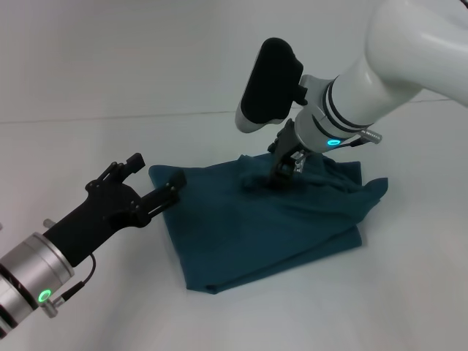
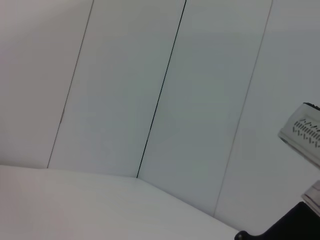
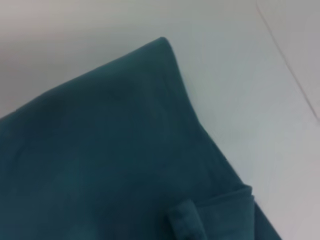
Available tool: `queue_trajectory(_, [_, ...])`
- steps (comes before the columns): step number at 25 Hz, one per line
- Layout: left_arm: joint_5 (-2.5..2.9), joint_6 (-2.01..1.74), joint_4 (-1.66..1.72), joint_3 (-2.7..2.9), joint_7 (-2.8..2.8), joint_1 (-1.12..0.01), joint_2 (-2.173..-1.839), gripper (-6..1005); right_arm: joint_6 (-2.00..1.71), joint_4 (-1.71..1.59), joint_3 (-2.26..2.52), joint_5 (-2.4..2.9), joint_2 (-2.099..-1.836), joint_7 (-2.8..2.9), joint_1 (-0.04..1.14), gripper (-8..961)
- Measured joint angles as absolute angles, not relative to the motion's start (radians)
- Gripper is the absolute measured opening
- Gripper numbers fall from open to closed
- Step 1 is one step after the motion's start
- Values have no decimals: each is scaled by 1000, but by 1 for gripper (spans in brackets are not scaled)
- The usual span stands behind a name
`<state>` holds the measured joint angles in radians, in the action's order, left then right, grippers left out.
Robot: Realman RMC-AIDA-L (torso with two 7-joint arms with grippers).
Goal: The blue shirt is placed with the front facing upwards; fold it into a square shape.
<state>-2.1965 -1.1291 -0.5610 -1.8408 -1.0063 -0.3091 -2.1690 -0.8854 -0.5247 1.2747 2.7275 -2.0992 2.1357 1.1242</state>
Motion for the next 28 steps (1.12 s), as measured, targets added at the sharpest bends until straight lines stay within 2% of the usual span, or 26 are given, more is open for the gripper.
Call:
queue_trajectory(12, [-2197, -1127, -551, -1846, -994, -316, -2169, 936, -713, -491, 1259, 2895, -2078, 2387, 1114, 638])
queue_trajectory(18, [-2197, -1128, -549, -1853, -994, -316, -2169, 936, -682, -539, 1196, 2927, -2052, 2468, 1080, 637])
queue_trajectory(25, [-2194, -1137, -549, -1853, -994, -316, -2169, 935, -854, -799, 1080, 2806, -2054, 2428, 967, 635])
queue_trajectory(28, [-2194, -1137, -549, -1853, -993, -316, -2169, 935, -1012, -906, 1023, 2673, -2033, 2378, 921, 636])
